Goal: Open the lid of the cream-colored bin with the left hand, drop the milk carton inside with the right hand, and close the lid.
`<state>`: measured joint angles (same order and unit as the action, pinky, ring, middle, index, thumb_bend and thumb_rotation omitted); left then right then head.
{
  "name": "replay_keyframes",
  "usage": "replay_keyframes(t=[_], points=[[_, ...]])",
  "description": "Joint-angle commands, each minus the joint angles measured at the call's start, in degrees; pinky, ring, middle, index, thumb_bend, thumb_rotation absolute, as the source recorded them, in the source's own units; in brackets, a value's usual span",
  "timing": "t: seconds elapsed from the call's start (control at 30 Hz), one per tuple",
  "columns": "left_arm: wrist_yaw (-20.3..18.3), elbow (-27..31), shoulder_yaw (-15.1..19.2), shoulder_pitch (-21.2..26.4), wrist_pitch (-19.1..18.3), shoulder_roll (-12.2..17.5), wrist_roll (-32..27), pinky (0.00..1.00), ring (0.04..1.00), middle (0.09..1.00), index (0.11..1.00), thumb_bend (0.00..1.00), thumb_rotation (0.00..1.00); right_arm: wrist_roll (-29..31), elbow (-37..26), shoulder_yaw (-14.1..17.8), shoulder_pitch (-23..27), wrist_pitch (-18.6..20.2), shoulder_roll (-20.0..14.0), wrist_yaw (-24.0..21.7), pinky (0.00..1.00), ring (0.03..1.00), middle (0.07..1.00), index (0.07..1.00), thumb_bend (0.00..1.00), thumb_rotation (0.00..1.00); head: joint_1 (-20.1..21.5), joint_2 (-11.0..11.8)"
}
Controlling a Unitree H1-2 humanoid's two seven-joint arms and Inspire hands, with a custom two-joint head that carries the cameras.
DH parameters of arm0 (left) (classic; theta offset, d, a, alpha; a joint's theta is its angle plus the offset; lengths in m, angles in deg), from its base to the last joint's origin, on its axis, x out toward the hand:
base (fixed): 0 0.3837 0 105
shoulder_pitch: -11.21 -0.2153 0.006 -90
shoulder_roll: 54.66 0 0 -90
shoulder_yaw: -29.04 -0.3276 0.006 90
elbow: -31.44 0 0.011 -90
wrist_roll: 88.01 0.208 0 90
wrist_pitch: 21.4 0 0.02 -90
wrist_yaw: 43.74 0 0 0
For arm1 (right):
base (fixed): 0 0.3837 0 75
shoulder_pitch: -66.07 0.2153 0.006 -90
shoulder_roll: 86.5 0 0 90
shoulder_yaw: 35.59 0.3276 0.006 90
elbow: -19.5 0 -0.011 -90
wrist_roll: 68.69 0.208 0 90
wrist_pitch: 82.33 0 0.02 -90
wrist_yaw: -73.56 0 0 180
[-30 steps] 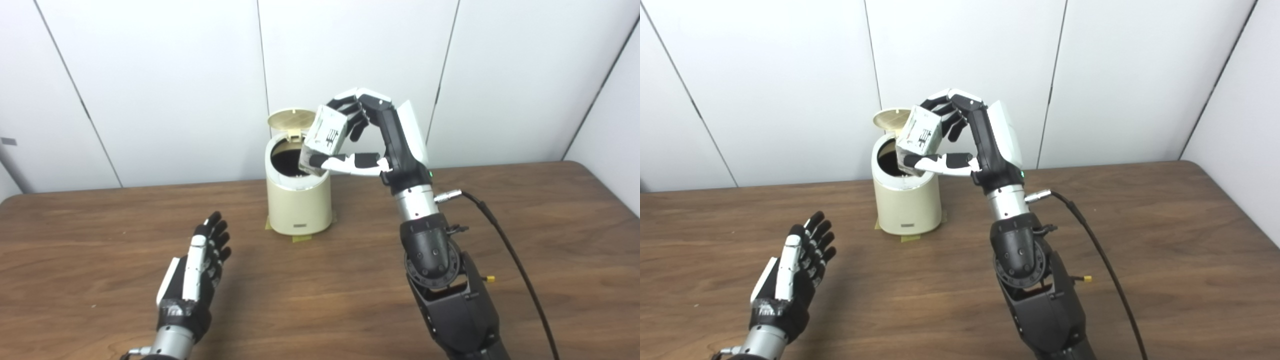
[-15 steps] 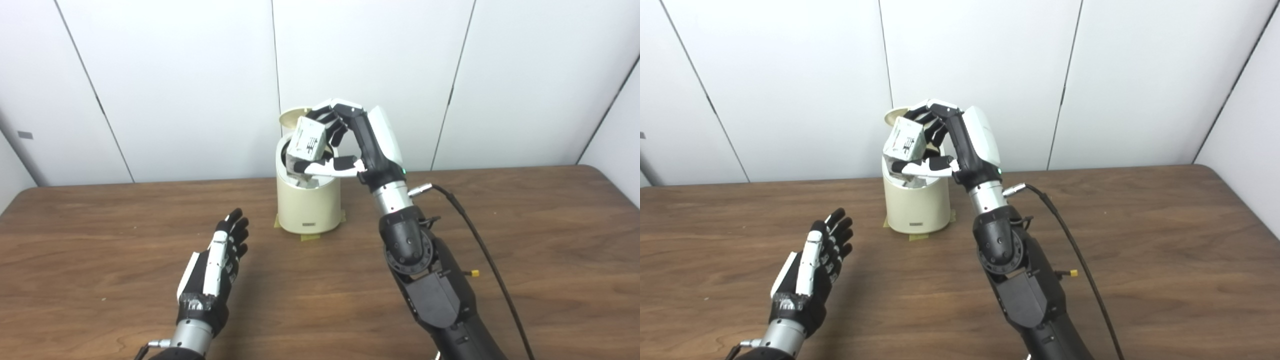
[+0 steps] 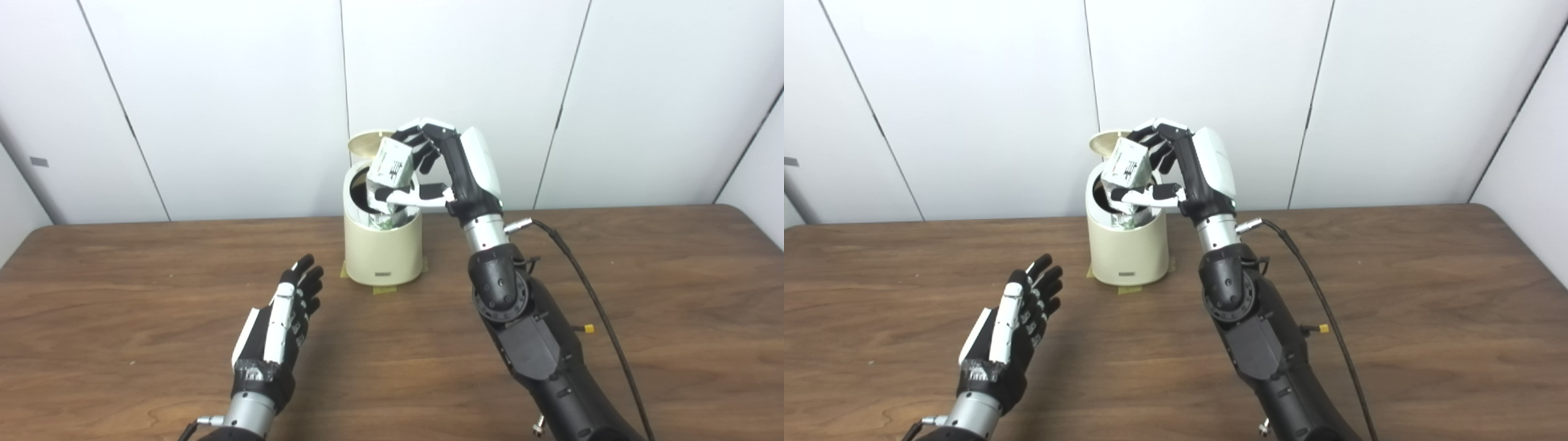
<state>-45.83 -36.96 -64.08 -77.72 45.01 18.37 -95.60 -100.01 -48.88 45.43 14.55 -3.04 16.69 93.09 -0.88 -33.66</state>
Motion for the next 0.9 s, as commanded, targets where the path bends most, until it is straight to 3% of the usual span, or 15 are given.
replay_keyframes(t=[0.0,0.63,0.87], points=[[0.23,1.91,-0.36,1.10,2.05,-0.56,0.74,0.98,0.962,0.938,0.961,0.53,0.95,-0.26,-0.37,0.71,3.94,-3.20,-0.57,2.74,0.31,0.381,0.489,0.524,0.52,0.00,-0.04,-0.19],[0.27,2.80,-1.67,0.52,2.47,-2.58,1.70,0.96,0.952,0.920,0.941,0.55,0.94,-3.92,4.75,-2.21,5.01,-5.28,-2.19,6.15,0.33,0.377,0.497,0.519,0.52,0.00,-1.57,-0.99],[0.20,3.38,-1.82,0.51,2.51,-2.88,1.88,0.96,0.946,0.910,0.938,0.53,0.94,-2.81,4.33,-2.52,4.62,-4.00,-1.68,4.10,0.34,0.385,0.496,0.517,0.52,0.00,-1.71,-1.20]])
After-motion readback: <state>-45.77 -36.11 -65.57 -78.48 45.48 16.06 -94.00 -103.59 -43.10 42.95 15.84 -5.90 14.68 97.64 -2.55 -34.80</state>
